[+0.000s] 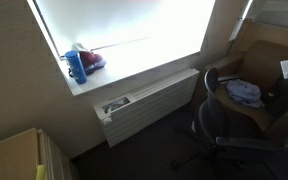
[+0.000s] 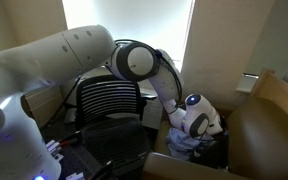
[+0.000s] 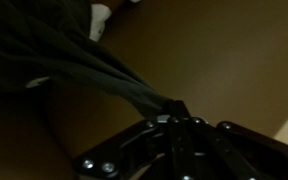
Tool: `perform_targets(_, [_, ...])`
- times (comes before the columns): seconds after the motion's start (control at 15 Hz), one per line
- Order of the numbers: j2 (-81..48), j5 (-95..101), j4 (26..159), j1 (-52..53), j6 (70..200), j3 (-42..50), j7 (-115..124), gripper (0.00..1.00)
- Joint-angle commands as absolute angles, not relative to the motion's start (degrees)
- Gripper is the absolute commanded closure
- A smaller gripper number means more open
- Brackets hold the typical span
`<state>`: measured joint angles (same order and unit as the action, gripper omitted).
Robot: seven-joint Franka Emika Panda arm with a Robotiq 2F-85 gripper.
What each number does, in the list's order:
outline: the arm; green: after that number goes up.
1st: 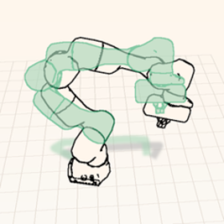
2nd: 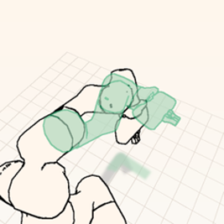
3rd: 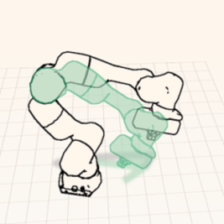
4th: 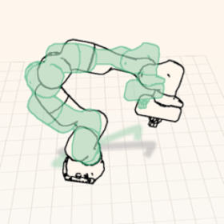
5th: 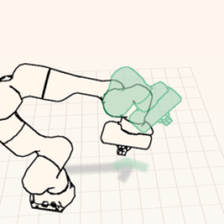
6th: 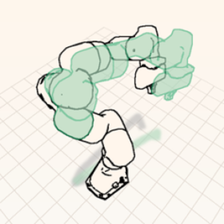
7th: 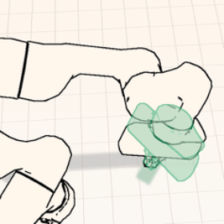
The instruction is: Put the black cloth on the backrest of the black chair
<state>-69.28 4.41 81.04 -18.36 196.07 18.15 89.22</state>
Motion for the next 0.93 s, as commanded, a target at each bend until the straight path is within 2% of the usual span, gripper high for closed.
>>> perform_targets(0.0, [-60.0,1.1,85.3,-21.8,199.2,12.2,80.4,1.0])
perform_targets(0.2, [-54.0,4.1,83.7,-27.1,199.4,3.2,73.1,1.0])
perform_targets(0.33, [-49.8,13.5,83.2,-31.3,199.1,-2.9,75.9,1.0])
perform_targets(0.87, [-30.8,30.1,96.0,-46.3,198.1,-25.7,78.9,1.0])
